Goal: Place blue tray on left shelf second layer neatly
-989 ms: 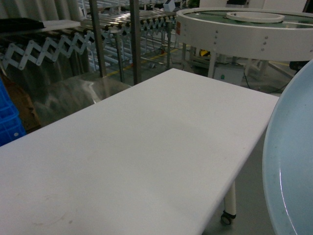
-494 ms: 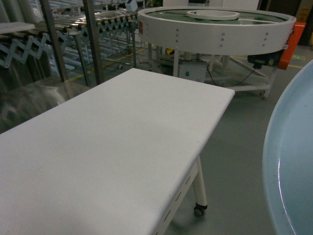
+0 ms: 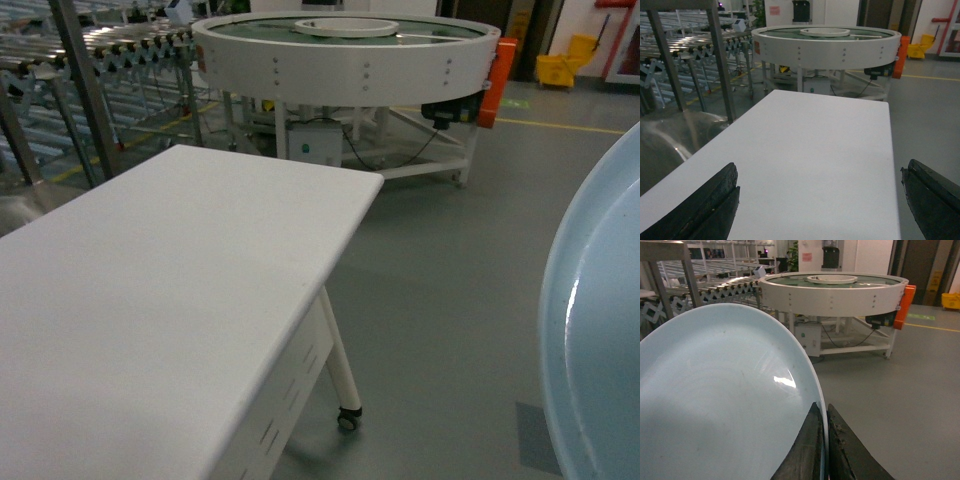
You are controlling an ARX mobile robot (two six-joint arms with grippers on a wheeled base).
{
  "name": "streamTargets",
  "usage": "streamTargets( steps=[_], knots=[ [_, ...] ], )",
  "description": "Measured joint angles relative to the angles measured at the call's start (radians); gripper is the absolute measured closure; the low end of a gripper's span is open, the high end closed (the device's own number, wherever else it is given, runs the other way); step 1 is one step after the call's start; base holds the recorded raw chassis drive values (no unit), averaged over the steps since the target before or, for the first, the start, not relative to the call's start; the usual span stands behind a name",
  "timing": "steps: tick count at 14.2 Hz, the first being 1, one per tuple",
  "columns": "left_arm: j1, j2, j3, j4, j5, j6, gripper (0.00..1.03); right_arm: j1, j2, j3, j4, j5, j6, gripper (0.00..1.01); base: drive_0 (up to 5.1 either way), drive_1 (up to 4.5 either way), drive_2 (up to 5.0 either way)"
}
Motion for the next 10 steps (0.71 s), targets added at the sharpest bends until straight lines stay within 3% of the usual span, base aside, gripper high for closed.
streamTargets(
  steps=[10],
  knots=[
    [0.000, 0.000, 0.000, 0.000, 0.000, 0.000, 0.05, 0.000, 0.000, 0.000, 0.000, 0.000, 0.000, 0.99, -1.6, -1.58, -1.6]
  ],
)
